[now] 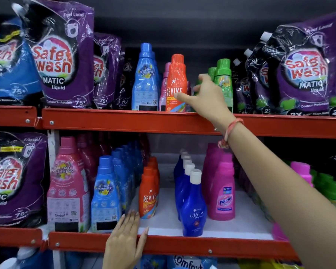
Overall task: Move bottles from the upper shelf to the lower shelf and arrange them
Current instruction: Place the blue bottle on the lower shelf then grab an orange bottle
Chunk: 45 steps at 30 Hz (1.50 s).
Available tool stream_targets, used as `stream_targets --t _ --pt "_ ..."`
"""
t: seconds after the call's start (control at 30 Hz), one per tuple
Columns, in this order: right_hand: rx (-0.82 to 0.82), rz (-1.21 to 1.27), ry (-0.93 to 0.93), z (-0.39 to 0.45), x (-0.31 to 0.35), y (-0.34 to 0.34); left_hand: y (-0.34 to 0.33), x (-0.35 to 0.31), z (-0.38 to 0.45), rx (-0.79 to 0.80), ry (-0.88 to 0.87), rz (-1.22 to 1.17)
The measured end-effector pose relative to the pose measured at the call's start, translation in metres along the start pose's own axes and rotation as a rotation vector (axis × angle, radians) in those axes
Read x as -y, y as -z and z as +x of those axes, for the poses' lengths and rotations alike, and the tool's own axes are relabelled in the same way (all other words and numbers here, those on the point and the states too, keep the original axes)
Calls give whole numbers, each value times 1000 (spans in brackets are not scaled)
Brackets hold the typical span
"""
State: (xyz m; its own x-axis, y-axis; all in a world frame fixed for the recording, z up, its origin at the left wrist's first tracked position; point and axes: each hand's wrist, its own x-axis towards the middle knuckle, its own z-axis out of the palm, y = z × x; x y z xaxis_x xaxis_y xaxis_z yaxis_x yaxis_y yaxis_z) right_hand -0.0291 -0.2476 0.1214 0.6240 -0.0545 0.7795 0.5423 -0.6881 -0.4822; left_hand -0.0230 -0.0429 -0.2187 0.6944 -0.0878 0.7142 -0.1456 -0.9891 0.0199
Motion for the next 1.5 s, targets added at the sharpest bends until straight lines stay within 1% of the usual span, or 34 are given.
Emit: stream_targets --t 0.1,0.17,0.37,0.43,0.5,0.63,0.73,0.87,0.93,1.0,1.17,1.37,1.5 --pt "144 95 -96 10 2 -7 -1 1 -1 5 6 1" --pt "182 90 -117 15 1 -9 -1 2 -1 28 11 -8" --pt "84 202 -128 16 -5 -11 -2 5 1 36 1 -9" --pt "52 342 -163 15 -6 -9 -2 6 1 42 4 -14" --pt "38 541 -199 12 -4 -1 -2 5 0 45 11 -15" --pt "1 744 -165 -12 1 24 0 3 -2 82 36 -28" --pt "32 846 -165 -44 0 34 2 2 -3 115 52 -26" --pt "138 863 -202 -93 -18 28 7 -2 -5 156 70 -31" --pt "187 845 -244 -117 -29 15 10 -3 -3 152 66 -20" --pt "213 771 -282 -137 -39 -4 12 -4 -2 190 53 -12" --pt "234 423 -267 -172 -62 -66 7 -2 0 221 41 -14" --pt "338 174 -286 -192 -85 -136 -1 1 0 206 43 -22" --pt "405 88 -325 -195 -97 -158 -1 1 1 185 39 -51"
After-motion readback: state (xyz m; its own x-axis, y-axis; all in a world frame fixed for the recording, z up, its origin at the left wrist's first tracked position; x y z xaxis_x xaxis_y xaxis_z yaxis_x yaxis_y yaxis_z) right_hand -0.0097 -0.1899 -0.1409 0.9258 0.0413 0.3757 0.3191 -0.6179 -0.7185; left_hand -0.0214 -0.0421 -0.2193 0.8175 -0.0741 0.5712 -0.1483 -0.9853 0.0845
